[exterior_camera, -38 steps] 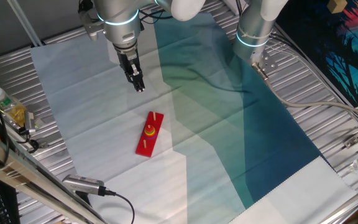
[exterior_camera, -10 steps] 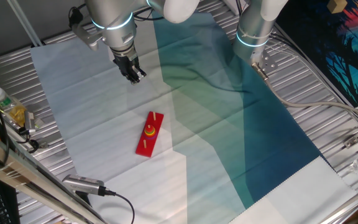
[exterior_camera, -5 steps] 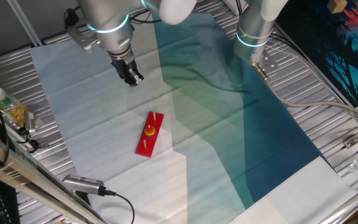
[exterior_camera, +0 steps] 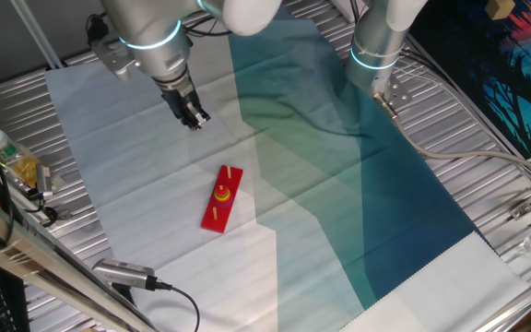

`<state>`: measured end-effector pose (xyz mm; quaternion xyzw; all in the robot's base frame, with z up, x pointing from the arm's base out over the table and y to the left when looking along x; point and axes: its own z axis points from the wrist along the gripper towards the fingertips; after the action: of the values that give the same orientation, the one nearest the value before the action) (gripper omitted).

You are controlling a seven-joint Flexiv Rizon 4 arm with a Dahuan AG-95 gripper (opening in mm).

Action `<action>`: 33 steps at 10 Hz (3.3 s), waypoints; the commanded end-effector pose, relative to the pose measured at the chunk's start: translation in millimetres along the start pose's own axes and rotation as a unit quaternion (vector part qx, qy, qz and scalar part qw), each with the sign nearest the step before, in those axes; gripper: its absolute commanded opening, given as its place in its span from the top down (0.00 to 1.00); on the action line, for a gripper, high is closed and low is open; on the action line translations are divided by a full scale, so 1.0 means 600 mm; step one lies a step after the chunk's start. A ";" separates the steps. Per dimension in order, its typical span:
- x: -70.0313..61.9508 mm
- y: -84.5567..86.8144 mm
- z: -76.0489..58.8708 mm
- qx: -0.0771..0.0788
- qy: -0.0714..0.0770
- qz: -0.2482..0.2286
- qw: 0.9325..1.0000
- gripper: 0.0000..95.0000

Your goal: Take out one Hanoi block and throw it aside

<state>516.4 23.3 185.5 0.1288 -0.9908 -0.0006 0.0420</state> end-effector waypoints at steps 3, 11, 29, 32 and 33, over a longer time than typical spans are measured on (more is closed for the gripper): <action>0.000 -0.002 0.002 0.011 -0.009 -0.007 1.000 1.00; 0.001 -0.003 0.002 0.034 -0.004 0.018 0.999 1.00; 0.003 -0.008 0.001 0.022 0.002 -0.123 0.992 1.00; 0.003 -0.008 0.001 0.022 0.001 -0.131 0.991 1.00; 0.003 -0.008 0.001 0.022 0.002 -0.132 0.991 1.00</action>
<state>516.4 18.3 184.7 0.2600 -0.9646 0.0156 0.0407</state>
